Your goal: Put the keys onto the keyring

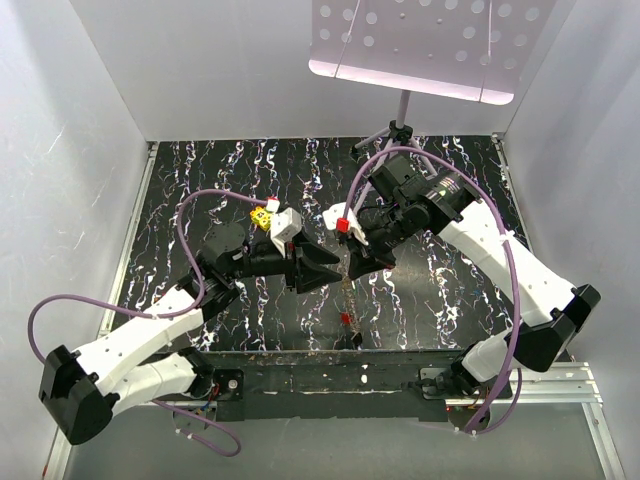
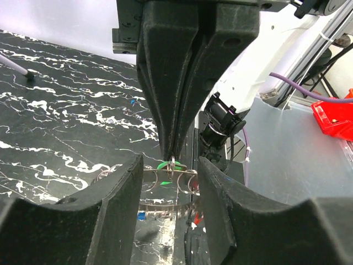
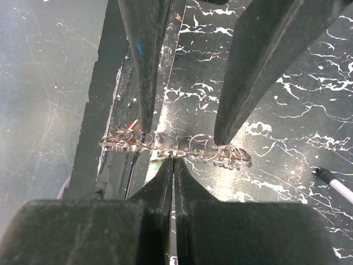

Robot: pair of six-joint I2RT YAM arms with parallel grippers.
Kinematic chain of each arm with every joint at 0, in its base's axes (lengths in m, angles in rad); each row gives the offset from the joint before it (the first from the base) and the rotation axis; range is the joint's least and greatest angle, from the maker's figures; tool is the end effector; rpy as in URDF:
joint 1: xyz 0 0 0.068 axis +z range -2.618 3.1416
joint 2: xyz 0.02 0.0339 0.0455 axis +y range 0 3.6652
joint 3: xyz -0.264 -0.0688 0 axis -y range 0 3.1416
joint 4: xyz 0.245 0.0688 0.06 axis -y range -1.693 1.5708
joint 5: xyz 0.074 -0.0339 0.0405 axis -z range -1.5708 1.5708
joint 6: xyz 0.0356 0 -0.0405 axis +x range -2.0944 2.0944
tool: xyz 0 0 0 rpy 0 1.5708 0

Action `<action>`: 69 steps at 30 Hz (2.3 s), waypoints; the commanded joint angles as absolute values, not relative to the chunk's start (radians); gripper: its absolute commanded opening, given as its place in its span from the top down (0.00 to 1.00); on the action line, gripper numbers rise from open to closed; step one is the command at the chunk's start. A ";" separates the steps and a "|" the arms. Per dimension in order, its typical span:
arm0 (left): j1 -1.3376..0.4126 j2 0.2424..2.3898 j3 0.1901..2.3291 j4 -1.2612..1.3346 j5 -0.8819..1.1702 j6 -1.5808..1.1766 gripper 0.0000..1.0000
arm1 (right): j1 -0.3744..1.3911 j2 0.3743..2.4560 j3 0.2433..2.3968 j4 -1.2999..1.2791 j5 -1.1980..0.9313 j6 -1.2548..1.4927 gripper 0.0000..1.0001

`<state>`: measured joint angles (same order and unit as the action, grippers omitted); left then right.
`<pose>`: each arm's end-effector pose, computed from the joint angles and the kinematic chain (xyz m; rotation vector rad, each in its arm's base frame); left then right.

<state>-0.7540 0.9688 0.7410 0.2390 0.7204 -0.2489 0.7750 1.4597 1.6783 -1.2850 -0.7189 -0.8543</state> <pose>0.1468 -0.1701 0.3353 1.0001 1.4114 -1.3197 0.1733 0.2026 0.3993 -1.9626 1.5220 0.9029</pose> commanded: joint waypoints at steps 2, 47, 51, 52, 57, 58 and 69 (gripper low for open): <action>-0.750 0.999 0.724 0.328 0.750 -0.298 0.60 | 0.782 1.456 1.727 -1.275 -0.773 -0.827 0.99; -0.750 0.887 0.430 1.148 0.569 -0.561 1.00 | 0.660 1.306 1.556 -0.859 -1.158 -0.442 0.29; -0.749 0.904 0.413 1.239 0.543 -0.604 1.00 | 0.661 1.204 1.367 -0.460 -1.158 -0.139 0.30; -0.749 0.904 0.413 1.238 0.543 -0.600 1.00 | 0.661 1.194 1.349 -0.395 -1.151 -0.094 0.31; -0.747 0.903 0.414 1.235 0.549 -0.595 1.00 | 0.664 1.181 1.312 -0.261 -1.089 0.038 0.36; -0.749 0.905 0.414 1.236 0.549 -0.595 1.00 | 0.664 1.180 1.302 -0.236 -1.083 0.061 0.36; -0.749 0.885 0.405 1.212 0.511 -0.583 1.00 | 0.709 1.189 1.284 -0.147 -1.091 0.123 0.59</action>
